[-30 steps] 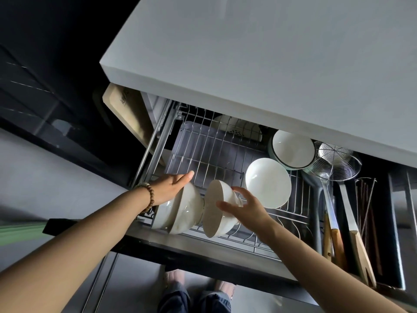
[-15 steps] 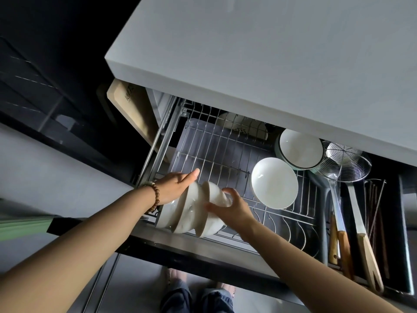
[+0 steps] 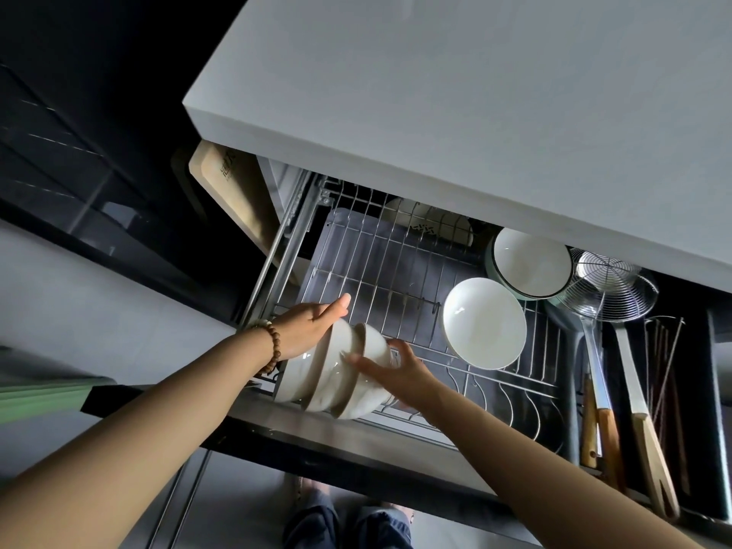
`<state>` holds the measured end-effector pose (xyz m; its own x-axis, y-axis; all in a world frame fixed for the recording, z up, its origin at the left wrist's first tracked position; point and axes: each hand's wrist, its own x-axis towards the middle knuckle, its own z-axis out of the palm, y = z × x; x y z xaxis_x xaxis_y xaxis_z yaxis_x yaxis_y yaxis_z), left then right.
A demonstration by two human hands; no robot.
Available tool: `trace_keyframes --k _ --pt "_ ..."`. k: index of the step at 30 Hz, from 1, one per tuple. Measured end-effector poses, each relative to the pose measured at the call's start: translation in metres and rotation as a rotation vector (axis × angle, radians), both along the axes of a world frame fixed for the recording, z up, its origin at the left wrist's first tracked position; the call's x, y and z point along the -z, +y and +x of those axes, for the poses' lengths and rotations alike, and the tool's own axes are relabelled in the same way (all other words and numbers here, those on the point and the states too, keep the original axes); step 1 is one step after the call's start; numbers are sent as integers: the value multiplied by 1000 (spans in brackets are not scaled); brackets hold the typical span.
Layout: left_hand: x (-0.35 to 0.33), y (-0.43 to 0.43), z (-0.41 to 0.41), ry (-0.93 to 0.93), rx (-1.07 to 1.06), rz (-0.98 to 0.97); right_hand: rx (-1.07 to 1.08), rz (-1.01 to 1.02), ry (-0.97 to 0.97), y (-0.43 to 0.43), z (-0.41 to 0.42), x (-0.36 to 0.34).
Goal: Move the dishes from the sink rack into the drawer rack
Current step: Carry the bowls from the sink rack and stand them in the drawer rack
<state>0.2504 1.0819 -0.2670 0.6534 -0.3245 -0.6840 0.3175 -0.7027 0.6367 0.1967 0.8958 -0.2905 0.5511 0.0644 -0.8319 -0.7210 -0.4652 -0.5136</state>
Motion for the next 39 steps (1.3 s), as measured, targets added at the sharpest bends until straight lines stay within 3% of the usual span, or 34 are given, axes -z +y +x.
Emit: trace_keyframes --k 6,12,15,19,22,25,30,36,39 --pt "-2 -17 10 -86 -25 17 -36 95 -72 -40 6 -41" --pt "-11 -88 27 -169 -156 -117 368 -94 -438 -130 20 -55" --pt "1 -126 29 -82 -204 -153 457 -89 -331 -158 21 -39" --pt "23 -160 31 62 -310 -175 562 105 -65 -172 19 -4" --pt "36 -174 32 191 -370 -199 617 271 -51 -169 23 9" --pt "39 -183 30 287 -404 -195 586 288 -61 -167 24 13" --pt "37 -167 26 243 -346 -161 472 315 -58 -168 18 7" --pt "6 -122 21 224 -281 -280 389 611 -64 -173 7 -24" --pt "-10 -110 18 165 -227 -312 373 660 -101 -164 6 -41"
